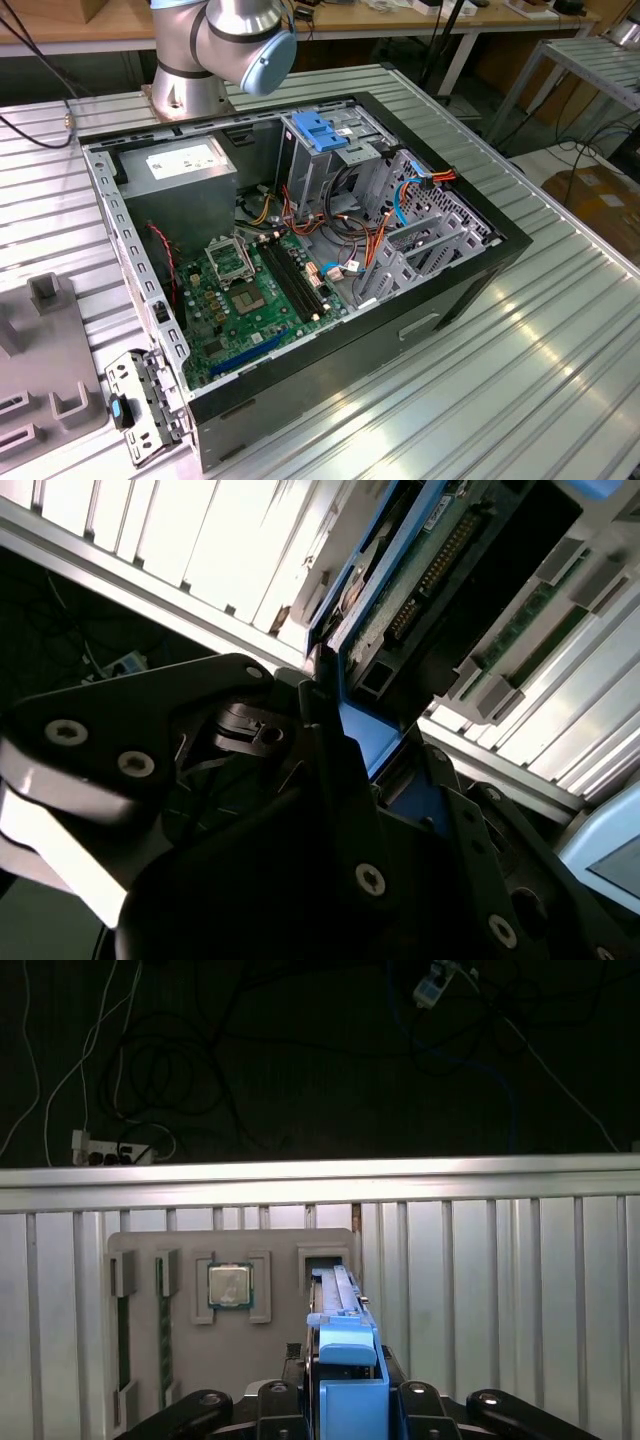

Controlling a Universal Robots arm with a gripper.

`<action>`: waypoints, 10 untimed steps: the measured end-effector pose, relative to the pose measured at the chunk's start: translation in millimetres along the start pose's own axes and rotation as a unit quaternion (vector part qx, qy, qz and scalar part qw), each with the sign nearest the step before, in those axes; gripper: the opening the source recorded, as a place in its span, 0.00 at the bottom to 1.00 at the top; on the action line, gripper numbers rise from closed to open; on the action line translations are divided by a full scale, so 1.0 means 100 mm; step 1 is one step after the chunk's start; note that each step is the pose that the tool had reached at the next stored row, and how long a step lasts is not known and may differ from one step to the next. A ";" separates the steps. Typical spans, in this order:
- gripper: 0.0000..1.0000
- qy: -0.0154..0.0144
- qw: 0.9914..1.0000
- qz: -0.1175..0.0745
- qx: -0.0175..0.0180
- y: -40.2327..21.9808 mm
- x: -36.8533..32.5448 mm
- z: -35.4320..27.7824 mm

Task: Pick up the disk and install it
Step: 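Pick up the disk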

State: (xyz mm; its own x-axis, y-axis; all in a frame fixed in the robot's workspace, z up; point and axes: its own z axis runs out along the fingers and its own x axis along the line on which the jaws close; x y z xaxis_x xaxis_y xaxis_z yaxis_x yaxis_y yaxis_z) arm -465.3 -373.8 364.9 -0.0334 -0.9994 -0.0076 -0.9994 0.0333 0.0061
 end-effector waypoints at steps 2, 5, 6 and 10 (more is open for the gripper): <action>0.37 0.000 1.000 0.000 0.000 0.000 0.000 -0.050; 0.37 0.000 1.000 0.000 0.000 0.001 -0.001 -0.103; 0.37 0.000 1.000 0.000 0.000 0.001 -0.001 -0.138; 0.37 0.000 1.000 0.000 0.000 0.001 -0.002 -0.235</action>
State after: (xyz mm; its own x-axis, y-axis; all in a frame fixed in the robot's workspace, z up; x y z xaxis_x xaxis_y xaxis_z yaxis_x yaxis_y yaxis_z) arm -465.3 -373.8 388.4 -0.0334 -0.9994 -0.0077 -0.9994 0.0333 0.0061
